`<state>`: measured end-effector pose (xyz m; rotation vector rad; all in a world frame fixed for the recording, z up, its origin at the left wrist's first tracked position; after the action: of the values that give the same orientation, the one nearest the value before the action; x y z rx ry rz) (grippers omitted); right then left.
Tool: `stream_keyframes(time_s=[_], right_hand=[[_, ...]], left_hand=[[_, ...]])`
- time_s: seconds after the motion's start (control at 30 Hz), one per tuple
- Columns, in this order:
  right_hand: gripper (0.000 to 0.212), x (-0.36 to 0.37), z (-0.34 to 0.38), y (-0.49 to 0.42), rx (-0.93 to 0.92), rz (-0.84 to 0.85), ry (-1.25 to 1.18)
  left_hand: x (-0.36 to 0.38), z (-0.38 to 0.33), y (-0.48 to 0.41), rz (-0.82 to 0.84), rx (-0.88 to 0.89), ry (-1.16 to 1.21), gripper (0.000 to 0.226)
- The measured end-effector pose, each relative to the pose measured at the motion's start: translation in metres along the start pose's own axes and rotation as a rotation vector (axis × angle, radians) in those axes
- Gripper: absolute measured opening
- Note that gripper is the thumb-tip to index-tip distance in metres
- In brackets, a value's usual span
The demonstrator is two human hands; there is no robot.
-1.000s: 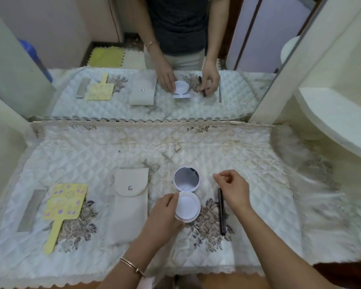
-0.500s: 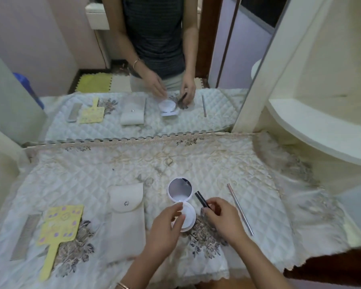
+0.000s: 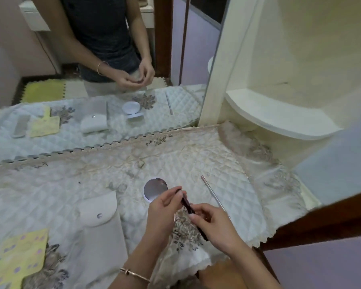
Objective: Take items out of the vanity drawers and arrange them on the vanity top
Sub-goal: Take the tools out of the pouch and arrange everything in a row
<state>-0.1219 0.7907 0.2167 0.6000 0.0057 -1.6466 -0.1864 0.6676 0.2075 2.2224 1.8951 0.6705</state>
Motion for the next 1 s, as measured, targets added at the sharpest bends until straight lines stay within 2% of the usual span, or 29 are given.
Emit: stream_keyframes(time_s=[0.07,0.1,0.17,0.27,0.33,0.4,0.53,0.7,0.87,1.0], right_hand=[[0.007,-0.004,-0.017,0.004,0.050,-0.051,0.112],[0.005,-0.008,-0.026,0.006,0.096,-0.101,0.101],[0.006,-0.020,-0.041,0.005,0.159,-0.206,0.044],[0.007,-0.038,-0.044,-0.018,0.167,-0.285,0.071],[0.014,-0.046,-0.042,-0.040,0.126,-0.283,0.137],[0.017,-0.050,-0.037,-0.059,0.104,-0.229,0.215],[0.025,-0.052,-0.036,-0.084,0.061,-0.132,0.357],[0.038,-0.046,-0.042,-0.096,0.059,-0.040,0.313],[0.018,-0.064,-0.054,-0.103,-0.001,-0.123,0.297],[0.009,-0.066,-0.059,-0.106,0.026,-0.032,0.401]], left_hand=[[-0.008,-0.014,-0.016,-0.144,0.055,0.099,0.022],[-0.013,-0.025,-0.024,-0.188,0.097,0.037,0.017],[-0.015,-0.047,-0.038,-0.146,0.167,-0.164,0.006],[0.001,-0.044,-0.046,-0.016,0.176,-0.466,0.009],[0.015,-0.018,-0.044,0.018,0.133,-0.700,0.004],[0.024,0.012,-0.042,-0.002,0.111,-0.891,0.011],[0.034,0.044,-0.044,-0.031,0.092,-1.103,0.011],[0.041,0.047,-0.045,-0.118,0.093,-1.133,0.014],[0.043,0.047,-0.036,-0.224,0.142,-1.087,0.019],[0.050,0.042,-0.035,-0.244,0.151,-1.038,0.024]])
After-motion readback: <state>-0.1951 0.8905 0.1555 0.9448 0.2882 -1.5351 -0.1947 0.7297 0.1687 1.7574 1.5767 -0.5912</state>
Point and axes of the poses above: each hand's wrist, its own y-axis away from the middle knuckle, its own x-axis out of the palm, z = x × y, the point moved 3 cm from there along -y, towards the middle knuckle
